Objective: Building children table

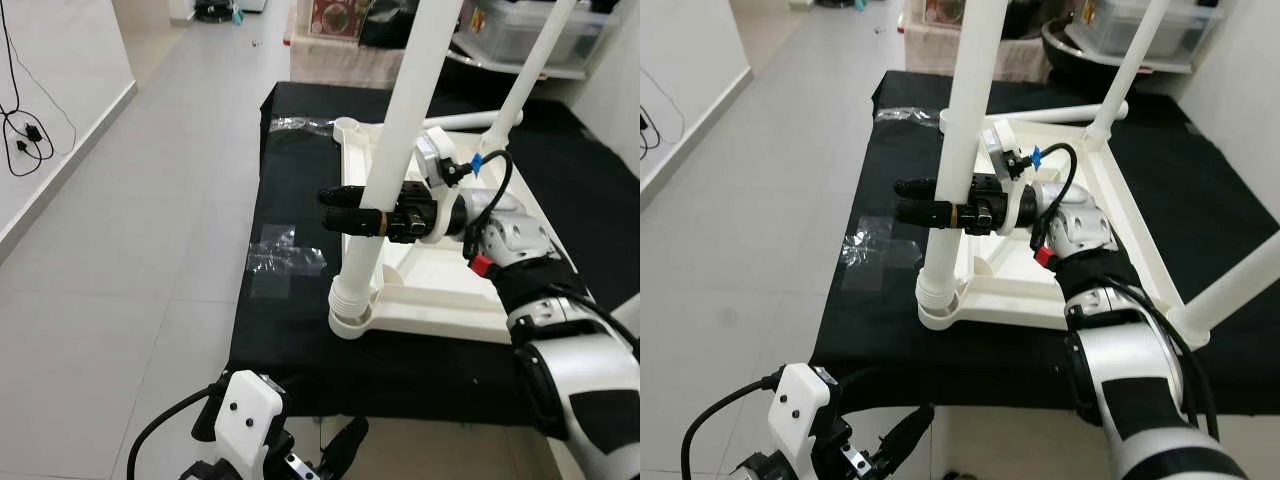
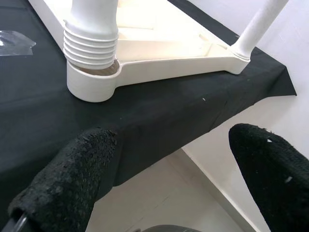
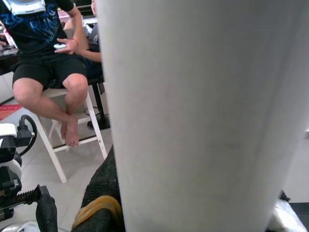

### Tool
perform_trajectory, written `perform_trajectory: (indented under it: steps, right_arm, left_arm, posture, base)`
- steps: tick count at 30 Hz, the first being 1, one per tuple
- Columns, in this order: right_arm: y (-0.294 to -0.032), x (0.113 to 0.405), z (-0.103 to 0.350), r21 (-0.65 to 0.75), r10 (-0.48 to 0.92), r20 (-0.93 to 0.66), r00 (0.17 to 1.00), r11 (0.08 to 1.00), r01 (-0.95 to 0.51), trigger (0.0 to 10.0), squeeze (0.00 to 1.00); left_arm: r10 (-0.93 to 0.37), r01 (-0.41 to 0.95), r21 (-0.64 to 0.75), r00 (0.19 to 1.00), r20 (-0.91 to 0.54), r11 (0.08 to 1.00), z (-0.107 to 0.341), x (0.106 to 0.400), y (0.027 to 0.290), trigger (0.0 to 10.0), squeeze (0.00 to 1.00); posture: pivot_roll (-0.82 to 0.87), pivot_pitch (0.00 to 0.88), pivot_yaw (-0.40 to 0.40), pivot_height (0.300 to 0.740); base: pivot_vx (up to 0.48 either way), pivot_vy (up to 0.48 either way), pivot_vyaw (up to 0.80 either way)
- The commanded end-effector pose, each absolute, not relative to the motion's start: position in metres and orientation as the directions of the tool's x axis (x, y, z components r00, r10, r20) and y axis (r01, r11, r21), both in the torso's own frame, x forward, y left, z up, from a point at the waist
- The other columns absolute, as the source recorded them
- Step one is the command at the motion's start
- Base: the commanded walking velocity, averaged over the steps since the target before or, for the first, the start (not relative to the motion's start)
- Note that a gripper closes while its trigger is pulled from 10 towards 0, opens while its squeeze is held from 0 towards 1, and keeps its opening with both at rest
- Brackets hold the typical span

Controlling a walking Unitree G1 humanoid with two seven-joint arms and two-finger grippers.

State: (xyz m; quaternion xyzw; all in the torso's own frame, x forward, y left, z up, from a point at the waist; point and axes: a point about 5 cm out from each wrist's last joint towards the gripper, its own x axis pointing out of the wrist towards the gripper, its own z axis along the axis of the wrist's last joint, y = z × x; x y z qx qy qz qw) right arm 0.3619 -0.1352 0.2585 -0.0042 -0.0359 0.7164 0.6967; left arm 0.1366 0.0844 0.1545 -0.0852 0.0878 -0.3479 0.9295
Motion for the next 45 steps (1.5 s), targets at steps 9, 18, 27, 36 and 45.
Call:
perform_trajectory:
  steps: [9, 18, 27, 36, 45]
  right_arm:
    - [-0.13, 0.352, 0.25, -0.087, 0.992, -0.041, -0.121, -0.124, -0.988, 10.0, 0.0]
    - [-0.13, 0.351, 0.243, -0.1, 0.989, -0.082, -0.123, -0.131, -0.986, 10.0, 0.0]
    - [-0.137, 0.357, 0.264, -0.139, 0.994, -0.056, -0.091, -0.098, -0.985, 10.0, 0.0]
    - [-0.14, 0.36, 0.268, -0.162, 0.995, -0.068, -0.07, -0.081, -0.984, 10.0, 0.0]
    - [-0.131, 0.357, 0.255, -0.127, 0.993, -0.044, -0.107, -0.112, -0.986, 10.0, 0.0]
  left_arm:
    - [-0.668, 0.635, -0.221, 0.733, -0.128, 0.74, 0.154, 0.131, 0.084, 10.0, 0.0]
    - [-0.666, 0.633, -0.221, 0.733, -0.135, 0.742, 0.154, 0.13, 0.085, 10.0, 0.0]
    - [-0.664, 0.63, -0.221, 0.734, -0.146, 0.745, 0.155, 0.129, 0.087, 10.0, 0.0]
    - [-0.67, 0.639, -0.211, 0.726, -0.152, 0.74, 0.155, 0.129, 0.088, 10.0, 0.0]
    - [-0.669, 0.638, -0.209, 0.726, -0.157, 0.741, 0.155, 0.129, 0.088, 10.0, 0.0]
  posture:
    - [0.18, 0.137, -0.099, 0.74]
    - [0.18, 0.143, -0.091, 0.74]
    - [0.19, 0.162, -0.091, 0.74]
    - [0.19, 0.176, -0.085, 0.74]
    - [0.19, 0.191, -0.085, 0.74]
  base:
    - [0.0, 0.0, 0.0]
    - [0.0, 0.0, 0.0]
    - [0.0, 0.0, 0.0]
    - [0.0, 0.0, 0.0]
    - [0.0, 0.0, 0.0]
